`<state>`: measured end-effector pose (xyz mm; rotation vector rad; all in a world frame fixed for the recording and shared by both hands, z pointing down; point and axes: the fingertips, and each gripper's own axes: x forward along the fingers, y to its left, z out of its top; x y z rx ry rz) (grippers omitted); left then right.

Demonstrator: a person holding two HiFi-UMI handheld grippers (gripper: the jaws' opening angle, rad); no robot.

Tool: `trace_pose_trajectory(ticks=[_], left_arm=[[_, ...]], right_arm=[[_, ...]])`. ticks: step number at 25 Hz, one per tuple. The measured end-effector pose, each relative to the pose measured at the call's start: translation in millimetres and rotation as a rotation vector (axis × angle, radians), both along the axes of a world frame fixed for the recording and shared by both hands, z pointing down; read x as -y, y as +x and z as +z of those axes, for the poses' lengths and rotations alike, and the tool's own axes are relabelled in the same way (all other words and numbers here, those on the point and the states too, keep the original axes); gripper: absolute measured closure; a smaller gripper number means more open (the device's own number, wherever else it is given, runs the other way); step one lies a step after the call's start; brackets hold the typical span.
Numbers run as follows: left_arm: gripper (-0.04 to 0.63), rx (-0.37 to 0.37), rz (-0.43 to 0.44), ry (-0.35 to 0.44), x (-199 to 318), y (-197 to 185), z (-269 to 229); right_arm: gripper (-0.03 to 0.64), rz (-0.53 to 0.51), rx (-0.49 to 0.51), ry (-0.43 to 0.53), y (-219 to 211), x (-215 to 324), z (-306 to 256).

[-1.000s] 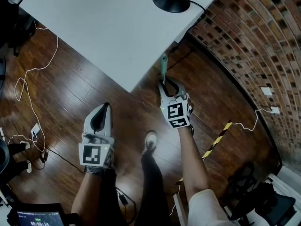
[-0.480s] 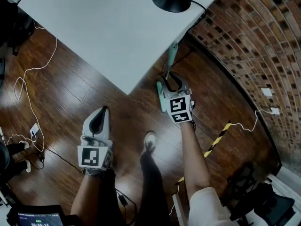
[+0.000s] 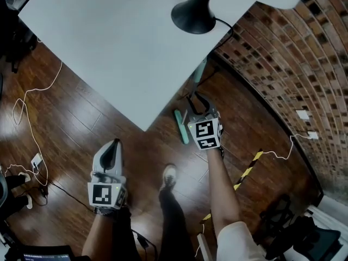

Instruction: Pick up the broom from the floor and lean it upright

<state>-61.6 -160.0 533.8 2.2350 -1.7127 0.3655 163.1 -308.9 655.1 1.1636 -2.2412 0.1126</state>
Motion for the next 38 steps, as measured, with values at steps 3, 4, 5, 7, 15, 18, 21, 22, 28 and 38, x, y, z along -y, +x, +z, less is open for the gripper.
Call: trace_pose_trajectory(ticks=[3,4,5,7,15,18,21,22,28,38], left_arm=[[0.594,-0.001,-0.002,-0.001,2,-2,1],[0.594,-0.004,0.000,0.009,4,-2,0],[0.594,-0.007,0.001,0.021,5,-2,-2],[0.594,-0.007,0.001,0.022,6,-4,-1],[0.594,0.005,-0.021,-0.019,6,-12,10],[0.594,-0.022,-0.031,-0.003,11,-11,7],[0.594,-0.033,-0.028,0.012,14,-9,7],[0.594,-0.030,-0.022,0.004,13,-8,8],[0.594,-0.011,-0.014,-0.027,9,-12,17],[0.594,-0.026,-0.018,-0.035,0,-19,18]], right_arm=[[0.482,-0.001,-0.004,0.013,2,4,-1],[0.482,0.003,-0.005,0.016,4,6,0],[0.481,0.009,-0.004,0.014,5,7,1],[0.480,0.022,-0.004,0.009,9,9,2],[0.479,0.057,-0.001,-0.005,16,23,8],[0.479,0.060,-0.012,-0.006,19,29,9],[0.483,0.067,-0.032,-0.019,20,32,12],[0.485,0.076,-0.044,-0.020,22,33,12],[0.479,0.235,-0.155,0.023,67,25,3],[0.518,0.281,-0.397,-0.038,106,8,13]])
